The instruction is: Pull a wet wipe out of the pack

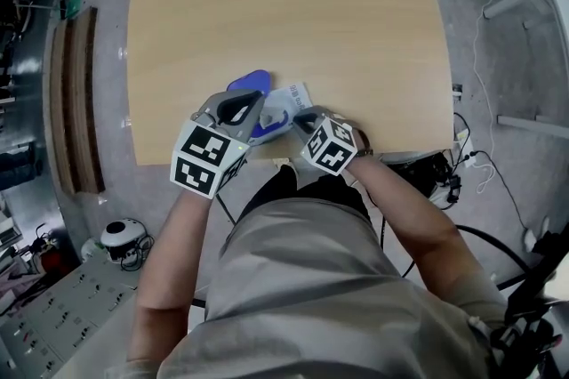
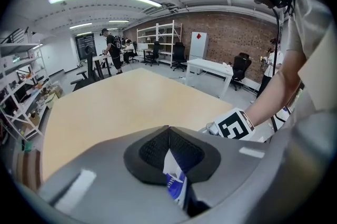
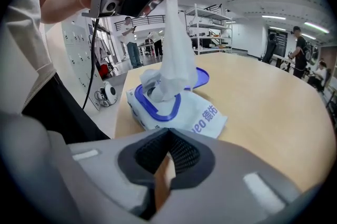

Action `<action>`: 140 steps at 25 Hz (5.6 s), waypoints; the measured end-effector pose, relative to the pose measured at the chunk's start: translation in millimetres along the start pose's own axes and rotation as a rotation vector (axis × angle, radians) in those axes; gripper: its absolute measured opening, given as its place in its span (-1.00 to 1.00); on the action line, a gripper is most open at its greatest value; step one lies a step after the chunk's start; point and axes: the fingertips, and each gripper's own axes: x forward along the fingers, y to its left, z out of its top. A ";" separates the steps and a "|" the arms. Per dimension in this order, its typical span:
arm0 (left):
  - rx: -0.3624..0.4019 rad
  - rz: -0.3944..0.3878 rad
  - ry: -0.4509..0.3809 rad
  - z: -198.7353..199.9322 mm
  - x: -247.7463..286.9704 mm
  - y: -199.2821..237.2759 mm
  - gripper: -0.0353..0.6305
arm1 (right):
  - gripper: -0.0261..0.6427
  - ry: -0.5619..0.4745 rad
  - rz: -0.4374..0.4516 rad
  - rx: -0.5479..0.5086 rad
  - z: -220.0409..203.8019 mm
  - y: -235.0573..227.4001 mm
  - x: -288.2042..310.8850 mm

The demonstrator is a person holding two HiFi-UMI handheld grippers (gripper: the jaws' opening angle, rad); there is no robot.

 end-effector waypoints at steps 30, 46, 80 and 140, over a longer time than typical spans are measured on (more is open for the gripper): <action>-0.159 0.260 -0.386 34.9 -154.2 -13.6 -0.87 | -0.92 -0.193 -0.049 -0.102 47.7 12.7 -106.1; -0.134 0.275 -0.523 -50.1 -318.7 -144.6 -0.87 | -0.92 -0.363 -0.113 -0.167 96.0 184.9 -207.0; -0.157 0.325 -0.573 -108.8 -384.7 -569.4 -0.87 | -0.91 -0.470 -0.031 -0.227 -125.3 451.7 -473.2; -0.067 0.077 -0.588 -197.3 -428.9 -650.0 -0.87 | -0.91 -0.434 -0.126 -0.258 -131.9 623.1 -467.6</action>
